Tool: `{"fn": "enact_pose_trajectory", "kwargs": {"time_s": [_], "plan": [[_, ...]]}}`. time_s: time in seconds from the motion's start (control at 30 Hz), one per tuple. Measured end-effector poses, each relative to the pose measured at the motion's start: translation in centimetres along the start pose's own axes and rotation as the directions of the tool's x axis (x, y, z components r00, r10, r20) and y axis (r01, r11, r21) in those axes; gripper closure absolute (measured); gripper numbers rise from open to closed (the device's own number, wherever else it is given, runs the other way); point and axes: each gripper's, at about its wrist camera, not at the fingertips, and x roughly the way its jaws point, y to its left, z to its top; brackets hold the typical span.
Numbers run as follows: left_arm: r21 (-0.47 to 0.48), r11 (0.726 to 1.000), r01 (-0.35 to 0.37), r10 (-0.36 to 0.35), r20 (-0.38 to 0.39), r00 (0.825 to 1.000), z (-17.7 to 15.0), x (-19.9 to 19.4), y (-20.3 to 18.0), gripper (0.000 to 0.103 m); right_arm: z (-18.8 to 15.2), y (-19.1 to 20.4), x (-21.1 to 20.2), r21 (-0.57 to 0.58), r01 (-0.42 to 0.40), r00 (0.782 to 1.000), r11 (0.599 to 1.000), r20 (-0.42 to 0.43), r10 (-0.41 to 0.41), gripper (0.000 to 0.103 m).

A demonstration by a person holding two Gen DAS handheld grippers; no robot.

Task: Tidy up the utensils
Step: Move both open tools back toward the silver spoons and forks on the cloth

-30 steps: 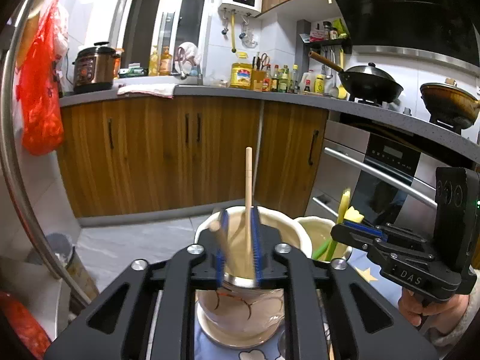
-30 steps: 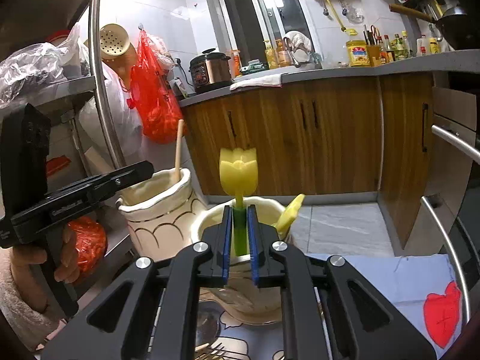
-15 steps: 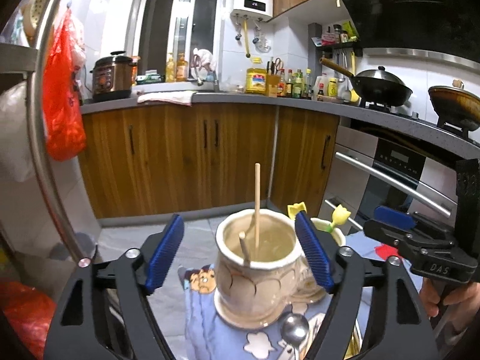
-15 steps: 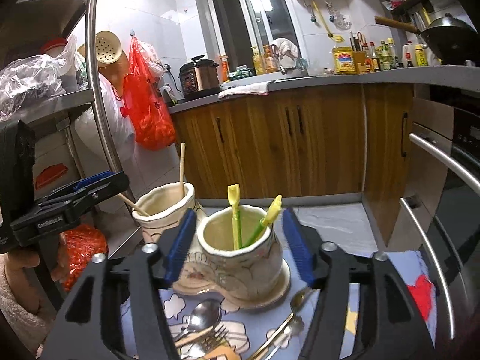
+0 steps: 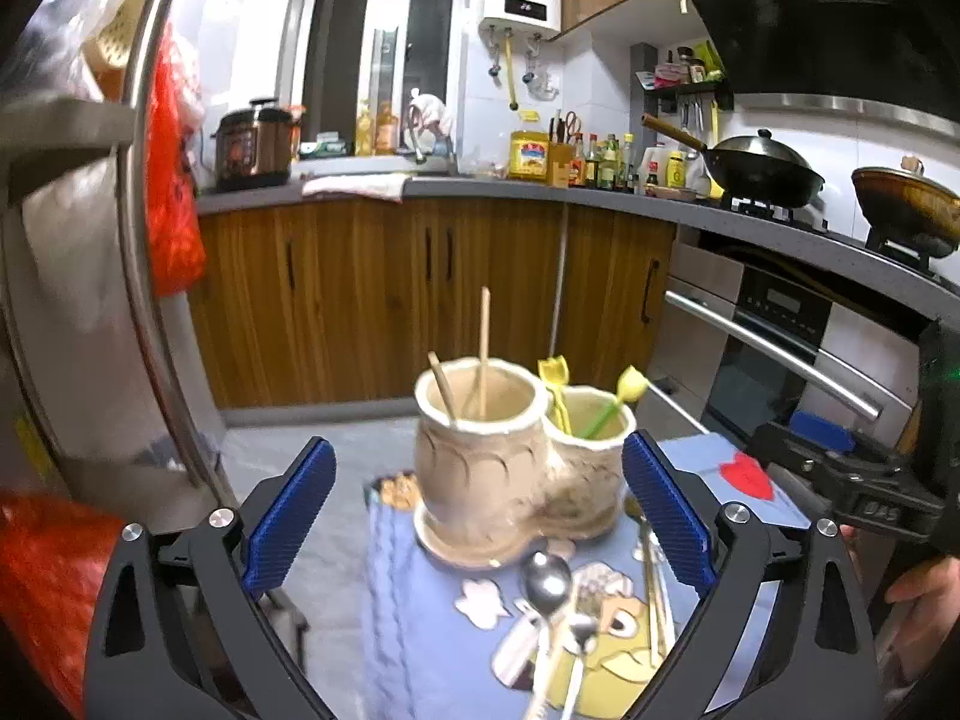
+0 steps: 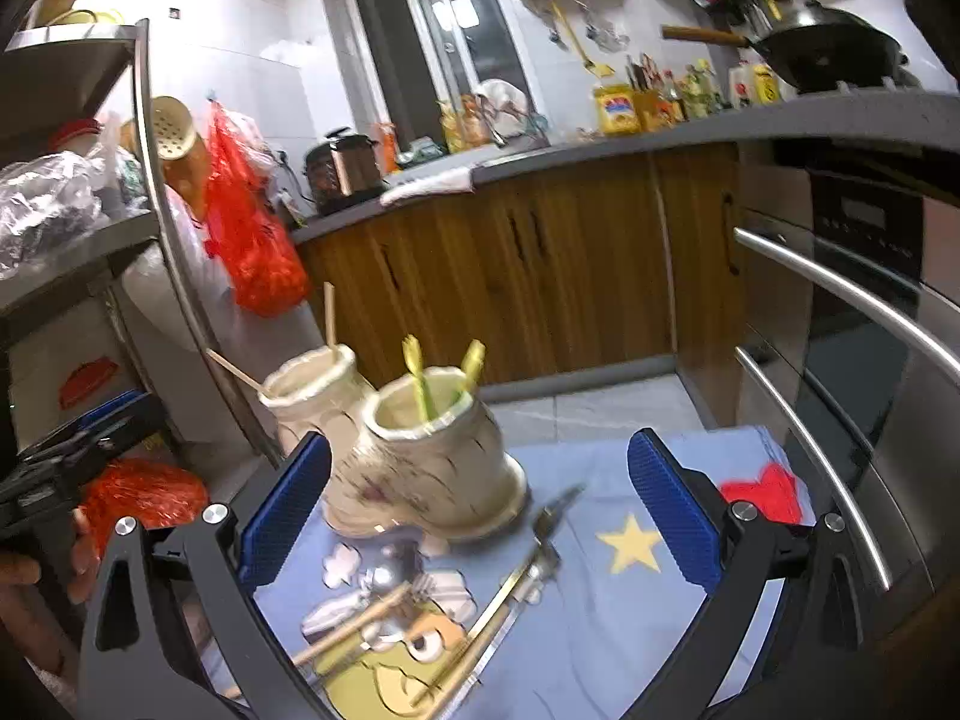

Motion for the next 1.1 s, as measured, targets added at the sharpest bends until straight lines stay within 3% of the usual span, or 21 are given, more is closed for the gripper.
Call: {"fn": "enact_pose_trajectory", "kwargs": {"time_s": [0.27,0.47,0.9,1.0,1.1], "plan": [[0.027,0.999,-0.043,0.046,-0.094,0.994,-4.3,2.0,-0.8,0.006,-3.1,-1.8,0.9,-0.024,0.086,0.993,0.996,-0.081,-0.087,0.005],[0.076,0.996,-0.048,0.061,-0.179,0.982,-7.7,4.4,-0.9,0.006,-4.8,-2.7,2.2,-0.039,0.094,0.985,0.995,-0.141,-0.098,0.005],[0.209,0.974,0.082,-0.01,-0.325,0.946,-11.3,6.3,-3.0,0.009,-6.5,-3.4,3.9,-0.076,0.137,0.965,0.988,-0.217,-0.15,0.005],[0.214,0.971,0.102,-0.023,-0.343,0.939,-11.5,6.5,-3.2,0.016,-6.7,-3.4,4.1,-0.084,0.167,0.958,0.982,-0.223,-0.182,0.005],[0.218,0.969,0.116,-0.03,-0.364,0.931,-11.8,6.9,-3.4,0.031,-6.8,-3.4,4.3,-0.09,0.158,0.956,0.983,-0.236,-0.175,0.005]]}}
